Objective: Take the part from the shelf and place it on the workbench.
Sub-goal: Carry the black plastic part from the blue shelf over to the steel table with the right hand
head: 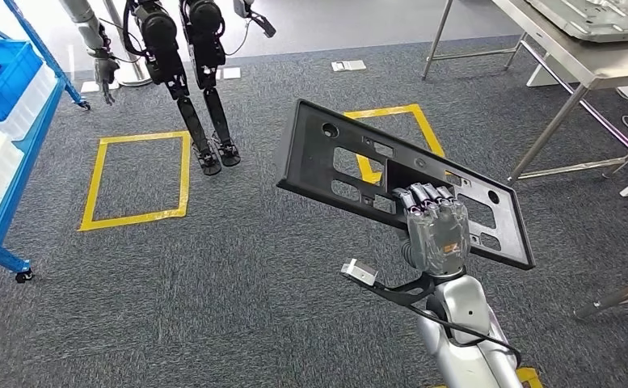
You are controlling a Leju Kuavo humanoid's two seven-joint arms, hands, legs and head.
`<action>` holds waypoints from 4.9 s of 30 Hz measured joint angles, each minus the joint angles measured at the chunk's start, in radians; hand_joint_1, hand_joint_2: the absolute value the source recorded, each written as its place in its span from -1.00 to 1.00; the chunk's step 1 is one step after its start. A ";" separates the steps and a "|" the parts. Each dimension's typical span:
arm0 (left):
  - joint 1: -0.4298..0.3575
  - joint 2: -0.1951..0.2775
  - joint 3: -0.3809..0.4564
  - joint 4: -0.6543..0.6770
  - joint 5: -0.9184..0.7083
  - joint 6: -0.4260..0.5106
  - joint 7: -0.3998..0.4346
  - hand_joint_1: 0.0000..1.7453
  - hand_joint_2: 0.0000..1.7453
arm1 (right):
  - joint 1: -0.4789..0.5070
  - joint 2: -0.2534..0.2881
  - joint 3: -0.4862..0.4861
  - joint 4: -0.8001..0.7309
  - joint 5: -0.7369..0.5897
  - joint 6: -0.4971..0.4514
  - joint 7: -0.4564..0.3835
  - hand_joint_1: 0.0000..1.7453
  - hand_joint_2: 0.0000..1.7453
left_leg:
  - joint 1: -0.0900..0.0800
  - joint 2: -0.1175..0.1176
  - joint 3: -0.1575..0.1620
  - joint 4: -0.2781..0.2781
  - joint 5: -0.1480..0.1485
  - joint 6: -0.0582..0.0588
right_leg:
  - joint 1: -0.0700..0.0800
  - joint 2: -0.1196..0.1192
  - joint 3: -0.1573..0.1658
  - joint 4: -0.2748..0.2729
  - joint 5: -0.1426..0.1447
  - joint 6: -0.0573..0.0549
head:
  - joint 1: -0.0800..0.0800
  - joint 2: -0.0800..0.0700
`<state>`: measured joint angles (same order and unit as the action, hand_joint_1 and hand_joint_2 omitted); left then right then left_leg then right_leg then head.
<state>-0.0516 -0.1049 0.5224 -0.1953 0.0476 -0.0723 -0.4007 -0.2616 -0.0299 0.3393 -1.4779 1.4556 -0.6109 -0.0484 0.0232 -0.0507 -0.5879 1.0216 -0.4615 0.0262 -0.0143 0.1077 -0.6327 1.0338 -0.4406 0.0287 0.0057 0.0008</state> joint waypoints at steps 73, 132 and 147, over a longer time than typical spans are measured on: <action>-0.055 0.014 -0.043 -0.001 -0.098 -0.011 0.070 -1.00 1.00 | -0.174 -0.288 0.179 0.341 0.115 -0.010 0.434 1.00 1.00 | -0.006 0.127 0.030 -0.032 -0.004 -0.001 | -0.022 -0.142 -0.031 0.062 -0.006 0.042 | 0.014 0.000; -0.101 0.020 -0.043 -0.009 -0.086 -0.027 0.052 -1.00 1.00 | -0.378 -0.209 0.058 0.578 0.115 -0.011 0.246 1.00 1.00 | 0.057 0.077 -0.059 0.183 -0.141 -0.093 | -0.061 -0.084 -0.014 0.029 -0.017 0.044 | -0.023 0.000; -0.090 0.025 -0.040 -0.013 -0.080 -0.018 0.053 -1.00 1.00 | -0.393 -0.171 0.060 0.694 0.114 -0.020 0.227 1.00 1.00 | -0.083 0.019 0.004 -0.109 0.083 0.148 | 0.017 -0.083 0.014 0.094 -0.110 0.032 | -0.021 0.000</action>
<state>-0.1417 -0.0801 0.4825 -0.2081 -0.0328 -0.0905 -0.3473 -0.6542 -0.2013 0.3997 -0.7843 1.5698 -0.6312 0.1785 -0.0601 -0.0318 -0.5835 0.9129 -0.3780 0.1747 0.0027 0.0246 -0.6192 1.1280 -0.5502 0.0608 -0.0157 0.0008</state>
